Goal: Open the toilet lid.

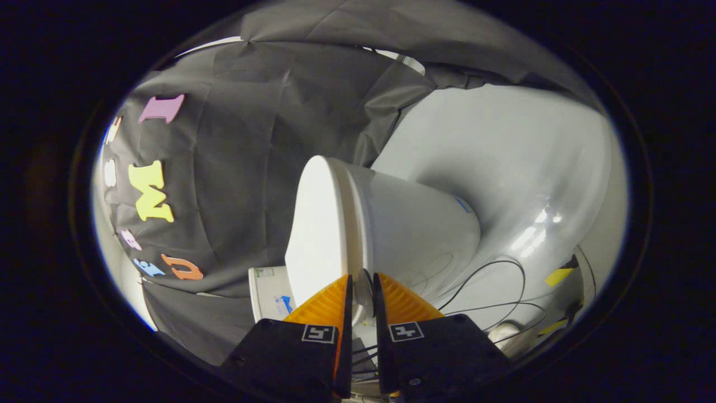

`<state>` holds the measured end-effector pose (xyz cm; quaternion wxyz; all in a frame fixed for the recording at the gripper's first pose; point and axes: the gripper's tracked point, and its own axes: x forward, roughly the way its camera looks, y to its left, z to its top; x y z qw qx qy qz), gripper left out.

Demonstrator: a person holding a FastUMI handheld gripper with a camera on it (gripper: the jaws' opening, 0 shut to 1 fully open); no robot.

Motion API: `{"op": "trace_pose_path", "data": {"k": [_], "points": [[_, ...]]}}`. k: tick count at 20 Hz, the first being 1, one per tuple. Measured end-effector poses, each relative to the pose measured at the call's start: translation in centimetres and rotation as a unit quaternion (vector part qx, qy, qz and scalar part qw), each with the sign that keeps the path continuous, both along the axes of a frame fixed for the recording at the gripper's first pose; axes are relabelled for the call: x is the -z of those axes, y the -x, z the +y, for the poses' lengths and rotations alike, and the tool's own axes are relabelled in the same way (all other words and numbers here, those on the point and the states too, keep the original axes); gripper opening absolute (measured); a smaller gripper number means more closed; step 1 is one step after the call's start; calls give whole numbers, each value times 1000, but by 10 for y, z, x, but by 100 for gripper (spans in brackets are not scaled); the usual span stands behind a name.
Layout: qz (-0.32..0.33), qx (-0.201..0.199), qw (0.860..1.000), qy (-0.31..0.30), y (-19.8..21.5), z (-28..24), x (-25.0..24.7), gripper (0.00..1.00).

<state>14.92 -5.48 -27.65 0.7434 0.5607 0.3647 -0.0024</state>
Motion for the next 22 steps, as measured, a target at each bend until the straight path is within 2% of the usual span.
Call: {"op": "trace_pose_path", "data": {"k": [7, 9, 12, 22], "points": [[3, -15, 999, 29, 0, 6, -26, 19], [6, -9, 1000, 29, -1, 7, -32, 12], [15, -5, 998, 63, 1, 8, -40, 6], [-17, -51, 992, 117, -1, 38, -109, 4]]}}
